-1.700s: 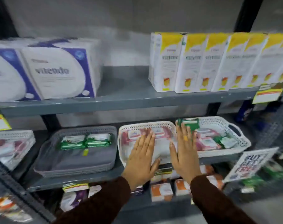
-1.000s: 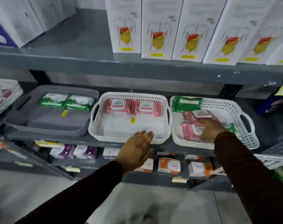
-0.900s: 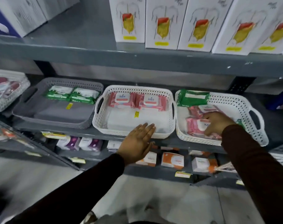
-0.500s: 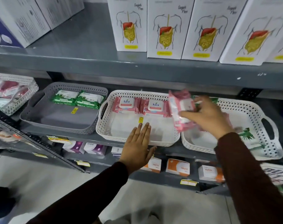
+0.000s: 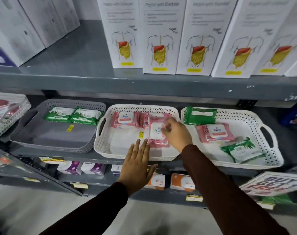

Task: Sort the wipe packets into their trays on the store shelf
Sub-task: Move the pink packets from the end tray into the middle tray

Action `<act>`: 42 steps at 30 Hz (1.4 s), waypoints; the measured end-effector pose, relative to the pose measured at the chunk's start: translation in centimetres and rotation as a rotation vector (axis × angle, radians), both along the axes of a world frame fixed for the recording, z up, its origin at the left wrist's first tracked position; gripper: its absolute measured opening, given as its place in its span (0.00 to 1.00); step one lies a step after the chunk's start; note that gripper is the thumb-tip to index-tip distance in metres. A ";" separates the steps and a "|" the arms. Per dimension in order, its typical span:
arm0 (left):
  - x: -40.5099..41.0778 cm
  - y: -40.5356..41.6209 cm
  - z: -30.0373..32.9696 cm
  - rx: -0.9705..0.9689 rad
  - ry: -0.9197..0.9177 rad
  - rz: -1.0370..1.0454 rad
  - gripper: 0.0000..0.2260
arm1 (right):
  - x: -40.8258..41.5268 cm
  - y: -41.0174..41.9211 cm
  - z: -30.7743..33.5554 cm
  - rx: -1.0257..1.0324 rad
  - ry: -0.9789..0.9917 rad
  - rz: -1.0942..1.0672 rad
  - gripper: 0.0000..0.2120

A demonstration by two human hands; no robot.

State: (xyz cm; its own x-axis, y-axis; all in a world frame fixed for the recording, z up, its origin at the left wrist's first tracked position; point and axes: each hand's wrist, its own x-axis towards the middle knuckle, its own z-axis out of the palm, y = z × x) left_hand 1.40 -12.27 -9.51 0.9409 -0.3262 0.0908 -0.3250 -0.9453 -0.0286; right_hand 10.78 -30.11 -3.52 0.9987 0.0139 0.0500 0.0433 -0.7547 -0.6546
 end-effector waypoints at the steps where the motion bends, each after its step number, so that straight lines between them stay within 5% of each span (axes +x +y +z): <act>1: 0.1 -0.1 0.0 -0.001 0.003 -0.020 0.35 | -0.4 -1.5 0.2 0.013 -0.071 -0.060 0.04; 4: 0.5 -0.9 0.1 -0.004 -0.005 -0.097 0.35 | -0.9 -7.3 0.7 -0.007 -0.174 -0.297 0.05; 6: 0.7 -1.5 0.2 0.000 -0.014 -0.113 0.35 | -0.4 -11.8 0.6 -0.129 -0.017 -0.366 0.14; 9: 0.7 -1.9 0.2 0.000 -0.013 -0.093 0.35 | 0.6 -16.1 0.3 -0.355 0.270 -0.250 0.31; 12: 0.6 -1.8 0.1 0.002 -0.004 -0.097 0.35 | 1.4 -17.5 0.3 -0.228 0.368 -0.156 0.37; 19: 0.2 -0.8 0.1 0.007 -0.052 -0.146 0.33 | 1.9 -16.2 2.3 -0.320 0.344 -0.130 0.20; 24: 0.2 2.1 0.3 0.001 -0.046 -0.128 0.33 | 1.3 -14.6 4.6 -0.091 0.192 -0.263 0.17; 27: 0.3 3.9 0.2 -0.016 -0.050 -0.131 0.32 | 0.4 -12.0 5.0 0.158 0.087 -0.311 0.17; 32: 0.5 7.1 0.1 -0.041 -0.064 -0.135 0.32 | -1.7 -3.5 5.3 0.284 -0.011 -0.183 0.32; 42: 1.5 15.6 0.1 -0.092 -0.035 -0.138 0.31 | 0.0 13.5 0.0 0.066 -0.013 -0.032 0.30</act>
State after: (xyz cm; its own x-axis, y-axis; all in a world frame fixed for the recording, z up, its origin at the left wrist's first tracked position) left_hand 2.88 3.35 -9.45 0.8837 -0.4405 0.1584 -0.4518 -0.8911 0.0428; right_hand 10.77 -16.65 -3.48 0.9978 -0.0222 0.0629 0.0285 -0.7111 -0.7025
